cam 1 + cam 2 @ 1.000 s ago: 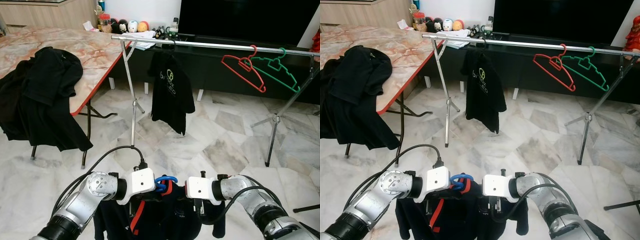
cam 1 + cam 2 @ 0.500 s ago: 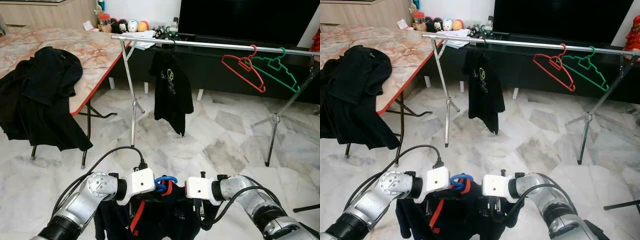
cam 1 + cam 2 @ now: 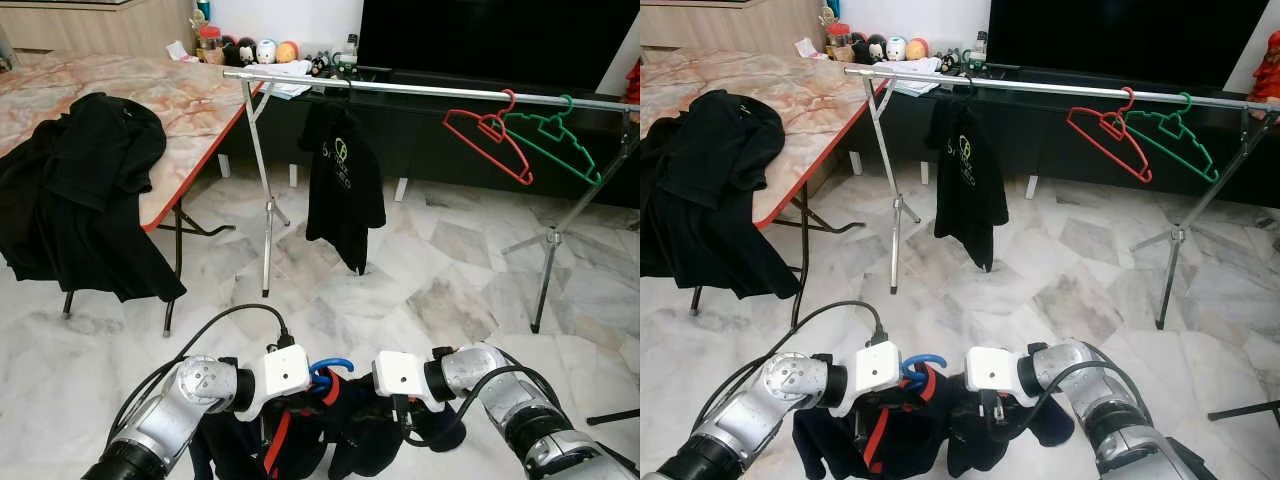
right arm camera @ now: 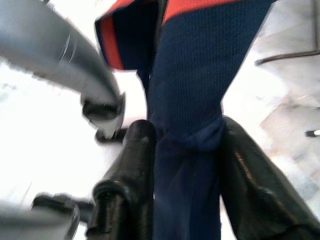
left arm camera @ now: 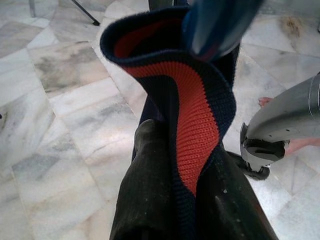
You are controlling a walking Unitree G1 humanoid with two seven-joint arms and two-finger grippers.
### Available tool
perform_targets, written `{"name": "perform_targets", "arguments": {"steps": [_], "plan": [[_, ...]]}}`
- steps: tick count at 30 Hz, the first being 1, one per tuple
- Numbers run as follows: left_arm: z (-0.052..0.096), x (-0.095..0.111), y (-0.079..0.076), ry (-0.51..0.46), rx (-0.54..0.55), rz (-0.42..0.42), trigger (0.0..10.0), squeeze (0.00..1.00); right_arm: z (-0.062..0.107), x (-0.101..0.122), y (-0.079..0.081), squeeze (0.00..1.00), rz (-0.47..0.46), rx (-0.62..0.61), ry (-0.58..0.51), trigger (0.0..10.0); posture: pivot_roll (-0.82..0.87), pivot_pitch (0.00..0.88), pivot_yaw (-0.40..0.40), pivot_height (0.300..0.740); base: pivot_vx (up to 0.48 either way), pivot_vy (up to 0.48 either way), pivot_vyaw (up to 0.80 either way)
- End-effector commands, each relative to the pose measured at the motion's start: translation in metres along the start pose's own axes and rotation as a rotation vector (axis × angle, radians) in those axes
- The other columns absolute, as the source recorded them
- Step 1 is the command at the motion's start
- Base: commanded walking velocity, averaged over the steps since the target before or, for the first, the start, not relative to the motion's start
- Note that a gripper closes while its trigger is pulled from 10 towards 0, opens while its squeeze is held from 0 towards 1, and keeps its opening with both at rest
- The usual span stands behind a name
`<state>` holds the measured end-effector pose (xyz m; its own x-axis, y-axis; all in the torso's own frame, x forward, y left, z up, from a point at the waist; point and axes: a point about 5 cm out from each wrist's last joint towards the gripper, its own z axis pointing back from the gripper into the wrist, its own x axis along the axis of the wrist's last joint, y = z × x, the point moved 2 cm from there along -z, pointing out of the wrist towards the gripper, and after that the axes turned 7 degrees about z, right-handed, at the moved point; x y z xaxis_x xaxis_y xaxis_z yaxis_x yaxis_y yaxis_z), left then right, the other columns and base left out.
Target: Hang hanger
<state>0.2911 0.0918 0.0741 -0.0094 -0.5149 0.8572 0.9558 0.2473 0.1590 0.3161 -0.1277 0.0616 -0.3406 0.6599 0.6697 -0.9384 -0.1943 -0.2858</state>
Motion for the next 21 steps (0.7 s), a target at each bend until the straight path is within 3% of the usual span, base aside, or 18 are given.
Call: {"name": "perform_targets", "arguments": {"steps": [1, 4, 5, 6, 21], "plan": [[0.013, -0.003, 0.017, 0.008, 0.123, 0.0, 0.0, 0.0, 0.001, -0.012, 0.015, 1.0, 0.004, 0.117, 0.074, 10.0, 0.08, 0.076, 0.002, 0.74, 0.0, 0.0, 0.0], [0.015, -0.007, 0.019, 0.007, 0.148, 0.018, 0.0, 0.0, 0.004, -0.015, 0.013, 1.0, 0.028, 0.085, 0.108, 10.0, 0.08, 0.071, 0.001, 0.74, 0.0, 0.0, 0.0], [0.016, -0.008, 0.019, 0.005, 0.162, 0.028, 0.0, 0.0, 0.005, -0.014, 0.008, 0.91, 0.022, 0.038, 0.104, 10.0, 0.08, 0.071, 0.001, 0.74, 0.0, 0.0, 0.0], [0.018, -0.012, 0.02, 0.0, 0.186, 0.047, 0.0, 0.0, 0.008, -0.014, 0.0, 0.0, 0.021, -0.045, 0.108, 10.0, 0.07, 0.068, 0.003, 0.74, 0.0, 0.0, 0.0], [0.024, -0.037, 0.015, 0.054, 0.248, 0.113, 0.0, 0.0, 0.041, -0.012, -0.044, 0.0, -0.127, -0.567, 0.017, 10.0, 0.07, 0.077, 0.01, 0.74, 0.0, 0.0, 0.0]]}}
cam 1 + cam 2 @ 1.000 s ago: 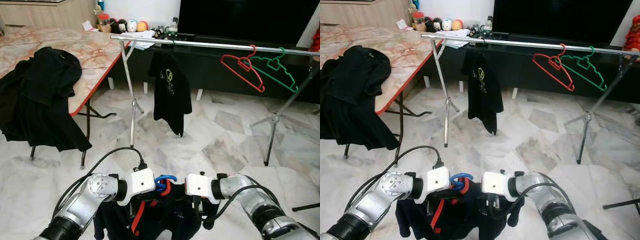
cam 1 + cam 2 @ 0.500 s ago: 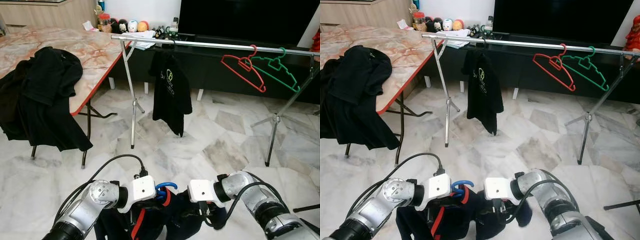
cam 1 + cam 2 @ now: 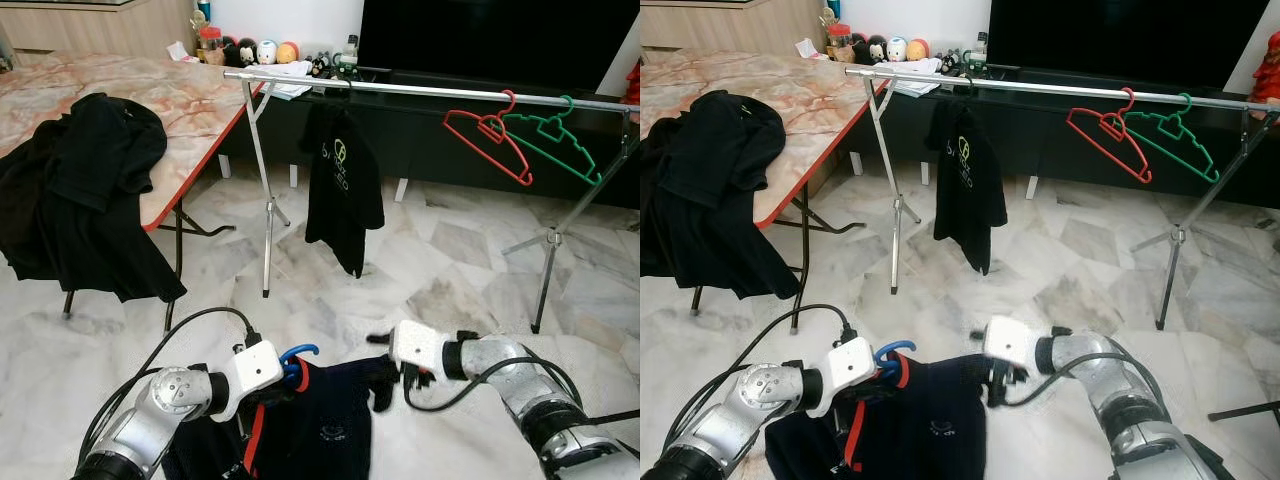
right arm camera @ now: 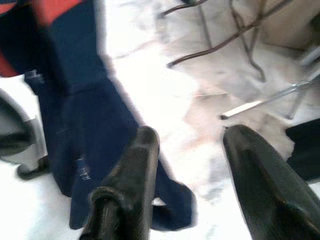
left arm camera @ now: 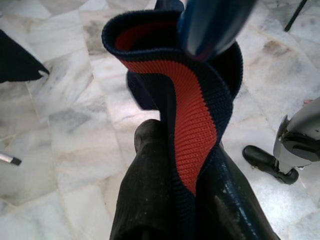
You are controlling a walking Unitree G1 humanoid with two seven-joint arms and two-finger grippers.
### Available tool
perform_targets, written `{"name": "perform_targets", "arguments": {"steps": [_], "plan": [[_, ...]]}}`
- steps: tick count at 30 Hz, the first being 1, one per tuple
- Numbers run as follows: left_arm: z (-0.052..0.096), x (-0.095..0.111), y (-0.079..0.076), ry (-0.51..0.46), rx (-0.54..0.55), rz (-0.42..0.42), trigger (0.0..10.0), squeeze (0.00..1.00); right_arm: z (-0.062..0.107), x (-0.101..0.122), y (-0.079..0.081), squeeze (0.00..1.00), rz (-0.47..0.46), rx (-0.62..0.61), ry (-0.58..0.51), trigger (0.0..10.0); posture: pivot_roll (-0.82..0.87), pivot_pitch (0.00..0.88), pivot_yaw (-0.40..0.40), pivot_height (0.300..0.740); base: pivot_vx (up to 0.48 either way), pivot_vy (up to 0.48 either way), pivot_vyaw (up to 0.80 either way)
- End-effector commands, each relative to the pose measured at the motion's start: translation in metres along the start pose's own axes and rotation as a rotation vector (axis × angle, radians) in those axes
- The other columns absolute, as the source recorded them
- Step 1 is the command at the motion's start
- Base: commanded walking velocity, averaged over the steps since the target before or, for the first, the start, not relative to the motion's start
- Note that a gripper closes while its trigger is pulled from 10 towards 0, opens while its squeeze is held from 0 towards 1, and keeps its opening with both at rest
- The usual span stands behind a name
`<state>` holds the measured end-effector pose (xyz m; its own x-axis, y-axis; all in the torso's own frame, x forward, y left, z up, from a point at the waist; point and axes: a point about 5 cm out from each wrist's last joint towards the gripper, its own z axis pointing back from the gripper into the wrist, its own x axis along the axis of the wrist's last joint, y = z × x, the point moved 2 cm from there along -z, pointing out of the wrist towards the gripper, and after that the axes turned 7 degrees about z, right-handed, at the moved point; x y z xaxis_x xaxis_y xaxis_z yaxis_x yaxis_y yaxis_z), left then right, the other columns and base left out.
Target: Hang hanger
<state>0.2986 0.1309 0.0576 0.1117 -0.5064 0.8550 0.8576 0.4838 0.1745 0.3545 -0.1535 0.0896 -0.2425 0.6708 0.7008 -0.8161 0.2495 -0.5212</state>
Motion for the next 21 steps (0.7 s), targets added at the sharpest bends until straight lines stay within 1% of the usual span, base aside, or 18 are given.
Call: {"name": "perform_targets", "arguments": {"steps": [1, 2, 3, 4, 5, 6, 7, 8, 9, 10, 11, 12, 13, 14, 15, 17, 18, 21], "plan": [[0.002, -0.009, 0.004, 0.025, 0.068, 0.014, 0.0, 0.0, 0.004, -0.007, -0.014, 0.0, -0.08, -0.18, 0.034, 10.0, 0.06, 0.078, 0.013, 0.74, 0.0, 0.0, 0.0], [0.002, -0.011, 0.005, 0.028, 0.085, 0.018, 0.0, 0.0, 0.005, -0.009, -0.015, 0.0, -0.097, -0.213, 0.044, 10.0, 0.06, 0.078, 0.013, 0.74, 0.0, 0.0, 0.0], [0.002, -0.012, 0.009, 0.024, 0.135, 0.037, 0.0, 0.0, 0.006, -0.015, -0.015, 0.0, -0.138, -0.272, 0.061, 10.0, 0.06, 0.078, 0.013, 0.74, 0.0, 0.0, 0.0], [0.002, -0.018, 0.015, 0.024, 0.239, 0.1, 3.6, 0.0, 0.008, -0.03, -0.011, 0.0, -0.253, -0.404, 0.118, 10.0, 0.06, 0.079, 0.017, 0.74, 0.0, 0.0, 0.0], [0.002, -0.018, 0.015, 0.024, 0.239, 0.1, 3.6, 0.0, 0.008, -0.03, -0.011, 0.0, -0.253, -0.404, 0.118, 10.0, 0.06, 0.079, 0.017, 0.74, 0.0, 0.0, 0.0], [0.002, -0.024, 0.019, 0.033, 0.309, 0.155, 4.7, 0.0, 0.011, -0.045, -0.004, 0.0, -0.349, -0.501, 0.178, 10.0, 0.06, 0.079, 0.017, 0.74, 0.0, 0.0, 0.0], [0.003, -0.029, 0.02, 0.04, 0.358, 0.189, 10.0, 0.0, 0.014, -0.058, 0.005, 0.0, -0.442, -0.579, 0.236, 10.0, 0.06, 0.078, 0.022, 0.74, 0.0, 0.0, 0.0], [0.006, -0.035, 0.024, 0.037, 0.437, 0.24, 10.0, 0.0, 0.019, -0.079, 0.025, 0.0, -0.589, -0.673, 0.328, 10.0, 0.06, 0.08, 0.022, 0.74, 0.0, 0.0, 0.0], [0.006, -0.035, 0.024, 0.037, 0.437, 0.24, 10.0, 0.0, 0.019, -0.079, 0.025, 0.0, -0.589, -0.673, 0.328, 10.0, 0.06, 0.08, 0.022, 0.74, 0.0, 0.0, 0.0], [0.01, -0.039, 0.027, 0.016, 0.508, 0.281, 10.0, 0.0, 0.022, -0.093, 0.046, 0.0, -0.718, -0.726, 0.387, 10.0, 0.06, 0.077, 0.024, 0.74, 0.0, 0.0, 0.0], [0.012, -0.04, 0.028, 0.005, 0.534, 0.292, 10.0, 0.0, 0.023, -0.098, 0.054, 0.0, -0.766, -0.744, 0.405, 10.0, 0.06, 0.077, 0.024, 0.74, 0.0, 0.0, 0.0], [0.015, -0.044, 0.026, -0.016, 0.555, 0.35, 10.0, 0.0, 0.026, -0.109, 0.078, 0.0, -0.932, -0.811, 0.442, 10.0, 0.06, 0.072, 0.03, 0.74, 0.0, 0.0, 0.0], [0.016, -0.046, 0.025, -0.02, 0.557, 0.365, 10.0, 0.0, 0.026, -0.112, 0.083, 0.0, -0.969, -0.826, 0.451, 10.0, 0.06, 0.072, 0.03, 0.74, 0.0, 0.0, 0.0], [0.017, -0.047, 0.023, -0.026, 0.567, 0.376, 10.0, 0.0, 0.027, -0.115, 0.095, 0.0, -1.025, -0.831, 0.47, 10.0, 0.06, 0.064, 0.028, 0.74, 0.0, 0.0, 0.0], [0.017, -0.048, 0.022, -0.029, 0.574, 0.38, 10.0, 0.0, 0.026, -0.117, 0.102, 0.0, -1.054, -0.829, 0.482, 10.0, 0.06, 0.064, 0.028, 0.74, 0.0, 0.0, 0.0], [0.019, -0.051, 0.02, -0.036, 0.615, 0.41, 10.0, 0.0, 0.029, -0.124, 0.125, 0.0, -1.13, -0.849, 0.539, 10.0, 0.07, 0.056, 0.032, 0.74, 0.0, 0.0, 0.0], [0.019, -0.051, 0.02, -0.036, 0.615, 0.41, 10.0, 0.0, 0.029, -0.124, 0.125, 0.0, -1.13, -0.849, 0.539, 10.0, 0.07, 0.056, 0.032, 0.74, 0.0, 0.0, 0.0], [0.029, -0.056, 0.019, -0.063, 0.685, 0.443, 10.0, 0.0, 0.032, -0.131, 0.164, 0.0, -1.257, -0.876, 0.661, 10.0, 0.07, 0.025, 0.063, 0.74, 0.0, 0.0, 0.0]]}}
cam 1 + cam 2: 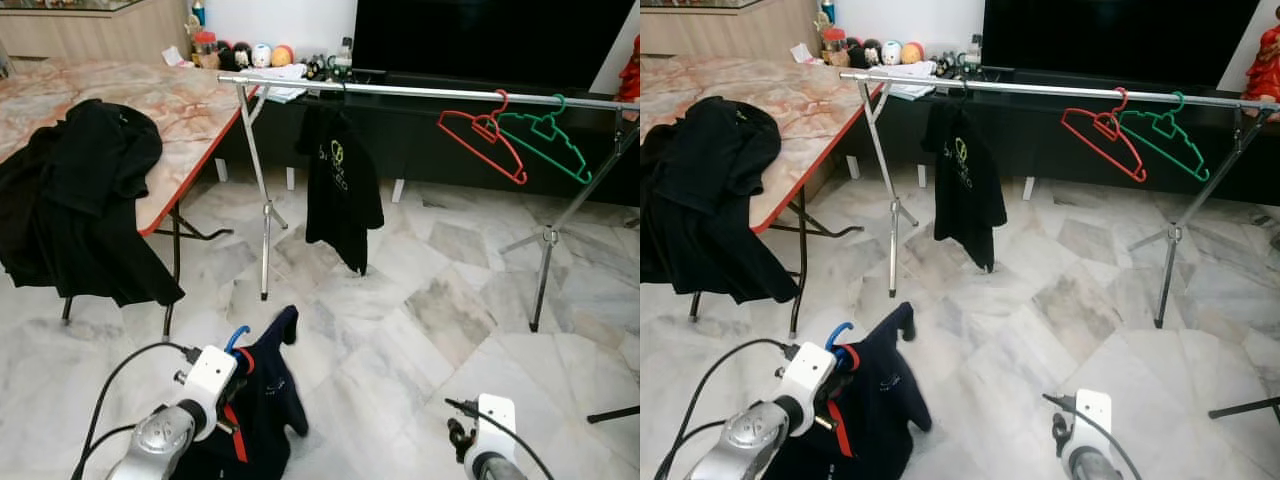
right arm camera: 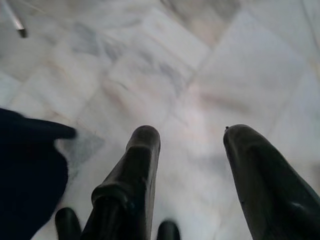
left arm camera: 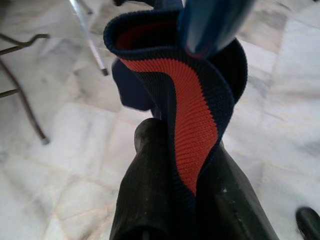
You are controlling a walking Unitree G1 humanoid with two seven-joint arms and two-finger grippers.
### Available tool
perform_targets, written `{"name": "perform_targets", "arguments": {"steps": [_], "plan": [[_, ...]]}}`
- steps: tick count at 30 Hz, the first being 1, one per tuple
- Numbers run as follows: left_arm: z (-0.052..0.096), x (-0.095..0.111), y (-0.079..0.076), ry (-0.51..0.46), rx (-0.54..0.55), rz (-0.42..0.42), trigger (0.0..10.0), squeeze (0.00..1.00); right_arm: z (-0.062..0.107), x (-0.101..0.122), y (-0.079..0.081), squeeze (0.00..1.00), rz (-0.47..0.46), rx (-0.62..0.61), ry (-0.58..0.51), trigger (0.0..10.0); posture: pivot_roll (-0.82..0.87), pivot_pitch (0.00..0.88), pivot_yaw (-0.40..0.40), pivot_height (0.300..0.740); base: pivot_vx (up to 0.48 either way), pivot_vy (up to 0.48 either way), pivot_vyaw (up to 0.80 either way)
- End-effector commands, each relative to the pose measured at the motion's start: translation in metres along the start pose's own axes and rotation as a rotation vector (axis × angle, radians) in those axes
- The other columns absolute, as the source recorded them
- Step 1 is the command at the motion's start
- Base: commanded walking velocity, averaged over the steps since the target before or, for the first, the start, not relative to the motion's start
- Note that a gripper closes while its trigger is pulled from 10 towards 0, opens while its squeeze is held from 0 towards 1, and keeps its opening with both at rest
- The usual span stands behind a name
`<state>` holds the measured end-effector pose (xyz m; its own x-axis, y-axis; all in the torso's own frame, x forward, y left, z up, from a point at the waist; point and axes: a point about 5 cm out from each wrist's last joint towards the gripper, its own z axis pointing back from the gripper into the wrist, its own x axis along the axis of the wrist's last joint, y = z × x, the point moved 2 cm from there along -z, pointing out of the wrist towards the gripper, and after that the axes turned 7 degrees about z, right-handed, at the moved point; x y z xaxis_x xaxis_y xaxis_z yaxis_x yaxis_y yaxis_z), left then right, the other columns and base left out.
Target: Hang hanger
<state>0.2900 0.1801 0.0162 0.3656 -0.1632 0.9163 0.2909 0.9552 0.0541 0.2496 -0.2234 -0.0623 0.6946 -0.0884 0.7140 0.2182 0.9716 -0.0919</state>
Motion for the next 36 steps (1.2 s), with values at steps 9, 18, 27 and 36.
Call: {"name": "perform_targets", "arguments": {"steps": [9, 18, 27, 36], "plan": [[0.027, -0.006, 0.014, -0.092, 0.136, 0.159, 10.0, 0.0, 0.01, -0.044, -0.002, 0.0, -0.159, -0.032, 0.096, 10.0, 0.03, 0.016, 0.082, 0.74, 0.03, 0.0, 0.0], [0.033, -0.011, 0.012, -0.091, 0.154, 0.188, 10.0, 0.0, 0.013, -0.054, -0.009, 0.0, -0.137, -0.033, 0.117, 10.0, 0.03, 0.002, 0.044, 0.74, 0.35, 0.0, 0.0], [0.044, -0.02, 0.012, -0.088, 0.192, 0.214, 10.0, 0.0, 0.013, -0.055, -0.002, 0.0, -0.085, 0.012, 0.132, 10.0, 0.09, 0.0, 0.003, 0.74, 0.461, 0.0, 0.0], [0.052, -0.022, 0.006, -0.076, 0.169, 0.221, 10.0, 0.0, 0.014, -0.059, 0.008, 0.0, -0.065, 0.038, 0.145, 10.0, 0.06, 0.0, 0.039, 0.74, 0.48, 0.0, 0.0]]}}
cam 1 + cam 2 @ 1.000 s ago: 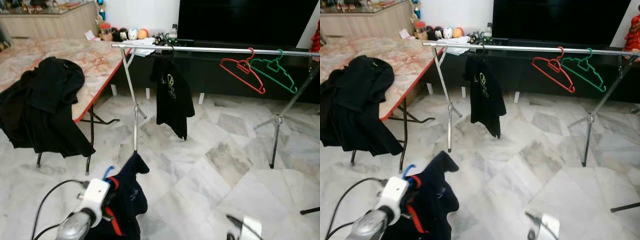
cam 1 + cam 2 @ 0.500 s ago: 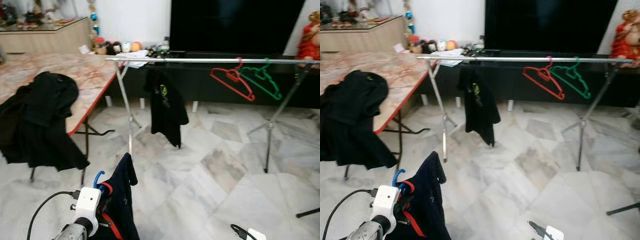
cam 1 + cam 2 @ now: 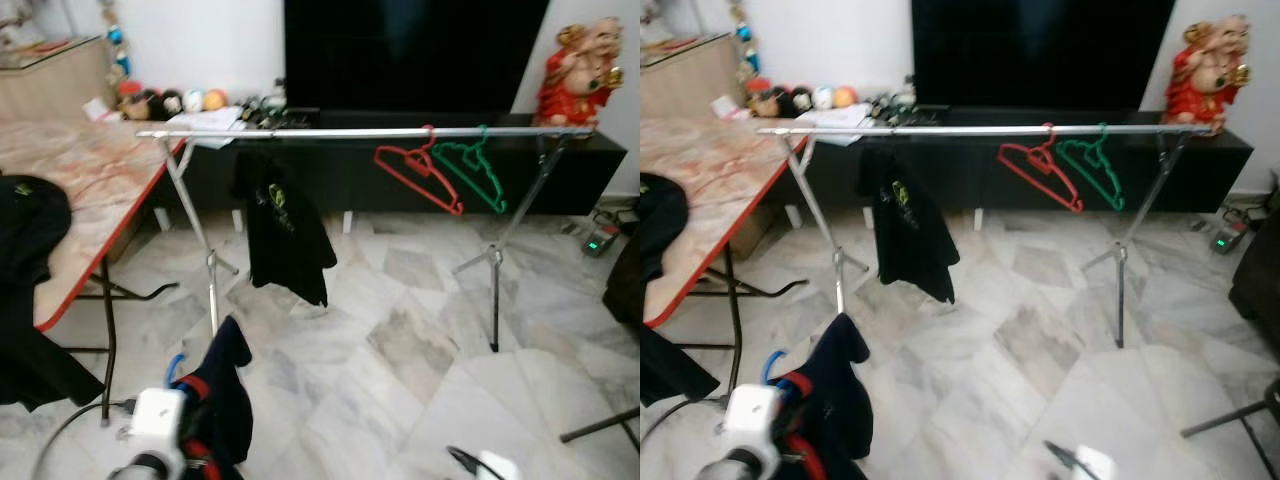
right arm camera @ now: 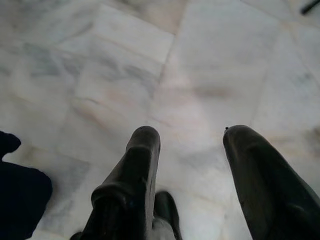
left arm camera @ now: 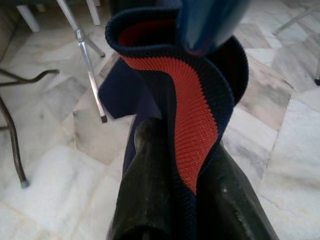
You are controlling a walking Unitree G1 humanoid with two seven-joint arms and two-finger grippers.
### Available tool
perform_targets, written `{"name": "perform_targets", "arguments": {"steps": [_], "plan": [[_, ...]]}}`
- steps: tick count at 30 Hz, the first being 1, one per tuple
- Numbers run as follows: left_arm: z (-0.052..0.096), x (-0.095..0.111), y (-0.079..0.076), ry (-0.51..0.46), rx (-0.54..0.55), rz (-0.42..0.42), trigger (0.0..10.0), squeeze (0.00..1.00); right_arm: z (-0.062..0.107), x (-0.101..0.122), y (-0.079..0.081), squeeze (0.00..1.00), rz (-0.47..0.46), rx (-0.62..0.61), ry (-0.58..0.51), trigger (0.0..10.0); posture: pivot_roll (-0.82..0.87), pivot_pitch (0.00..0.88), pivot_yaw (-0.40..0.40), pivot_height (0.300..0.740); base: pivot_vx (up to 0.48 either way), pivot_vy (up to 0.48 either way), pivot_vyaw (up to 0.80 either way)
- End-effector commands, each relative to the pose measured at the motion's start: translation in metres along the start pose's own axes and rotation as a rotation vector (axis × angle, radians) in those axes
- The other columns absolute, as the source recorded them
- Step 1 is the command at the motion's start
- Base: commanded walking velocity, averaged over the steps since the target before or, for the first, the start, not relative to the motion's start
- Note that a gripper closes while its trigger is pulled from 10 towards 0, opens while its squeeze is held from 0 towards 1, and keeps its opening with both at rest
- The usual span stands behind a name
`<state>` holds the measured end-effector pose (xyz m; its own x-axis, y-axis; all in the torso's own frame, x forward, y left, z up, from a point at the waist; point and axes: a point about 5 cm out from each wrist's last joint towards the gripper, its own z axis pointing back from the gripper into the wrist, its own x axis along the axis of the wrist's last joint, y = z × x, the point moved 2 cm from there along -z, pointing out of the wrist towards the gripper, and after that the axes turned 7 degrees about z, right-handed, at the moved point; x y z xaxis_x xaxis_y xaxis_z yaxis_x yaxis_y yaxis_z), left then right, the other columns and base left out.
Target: Hang hanger
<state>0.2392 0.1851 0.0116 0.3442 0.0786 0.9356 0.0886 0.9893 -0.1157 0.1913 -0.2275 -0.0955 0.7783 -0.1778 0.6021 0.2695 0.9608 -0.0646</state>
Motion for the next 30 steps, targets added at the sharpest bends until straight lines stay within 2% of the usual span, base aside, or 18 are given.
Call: {"name": "perform_targets", "arguments": {"steps": [1, 10, 12, 15, 19, 22, 24, 30], "plan": [[0.005, 0.006, 0.016, -0.009, 0.038, -0.014, 10.0, 0.0, -0.001, 0.004, 0.022, 0.0, -0.004, 0.053, -0.009, 10.0, 0.06, 0.0, 0.039, 0.74, 0.48, 0.0, 0.0], [0.0, 0.006, 0.016, -0.017, 0.062, 0.051, 10.0, 0.0, 0.002, -0.013, 0.008, 0.0, 0.017, 0.027, 0.034, 10.0, 0.1, 0.0, 0.015, 0.74, 0.48, 0.0, 0.0], [0.001, 0.014, 0.02, -0.047, 0.086, 0.085, 10.0, 0.0, 0.002, -0.011, 0.005, 0.0, 0.033, 0.02, 0.036, 10.0, 0.12, 0.0, 0.003, 0.74, 0.48, 0.0, 0.0], [-0.002, 0.019, 0.024, -0.065, 0.103, 0.102, 10.0, 0.0, -0.001, 0.004, 0.014, 0.0, 0.078, 0.049, 0.001, 10.0, 0.1, 0.0, 0.0, 0.74, 0.48, 0.0, 0.0], [-0.004, 0.016, 0.023, -0.058, 0.102, 0.112, 10.0, 0.0, -0.002, 0.018, 0.024, 0.0, 0.079, 0.078, -0.043, 10.0, 0.06, 0.011, 0.01, 0.74, 0.48, 0.0, 0.0], [-0.006, 0.012, 0.021, -0.042, 0.095, 0.118, 10.0, 0.0, -0.002, 0.019, 0.026, 0.0, 0.066, 0.083, -0.049, 10.0, 0.04, 0.015, 0.02, 0.74, 0.48, 0.0, 0.0], [-0.007, 0.011, 0.019, -0.036, 0.092, 0.117, 10.0, 0.0, -0.002, 0.016, 0.026, 0.0, 0.071, 0.083, -0.042, 10.0, 0.03, 0.013, 0.023, 0.74, 0.48, 0.0, 0.0], [-0.011, 0.014, 0.018, -0.051, 0.103, 0.142, 10.0, 0.0, 0.001, -0.007, 0.012, 0.0, 0.138, 0.077, 0.024, 10.0, 0.05, 0.022, 0.016, 0.74, 0.0, 0.0, 0.0]]}}
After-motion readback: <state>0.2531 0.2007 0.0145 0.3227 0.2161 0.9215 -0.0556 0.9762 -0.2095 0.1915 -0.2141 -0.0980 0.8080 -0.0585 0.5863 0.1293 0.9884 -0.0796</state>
